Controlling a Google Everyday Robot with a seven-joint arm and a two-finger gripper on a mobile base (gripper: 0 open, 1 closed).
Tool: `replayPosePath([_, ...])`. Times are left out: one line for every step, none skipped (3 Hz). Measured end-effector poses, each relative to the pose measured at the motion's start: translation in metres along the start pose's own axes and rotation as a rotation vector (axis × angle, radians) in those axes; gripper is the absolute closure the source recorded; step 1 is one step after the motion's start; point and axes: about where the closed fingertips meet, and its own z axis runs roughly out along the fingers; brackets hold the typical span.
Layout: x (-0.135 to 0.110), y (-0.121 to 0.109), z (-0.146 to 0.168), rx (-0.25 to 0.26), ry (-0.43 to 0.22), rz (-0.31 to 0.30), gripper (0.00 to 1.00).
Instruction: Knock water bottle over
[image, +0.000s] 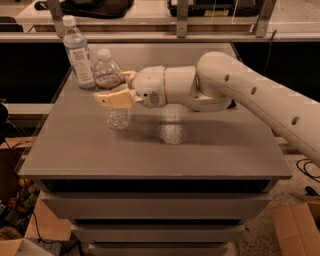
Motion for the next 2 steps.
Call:
replayPosePath([-0.002, -0.003, -0.012, 0.005, 0.034, -0.022, 1.00])
replayPosePath([-0.006, -0.008, -0.028, 0.001, 0.109, -0.067, 1.00])
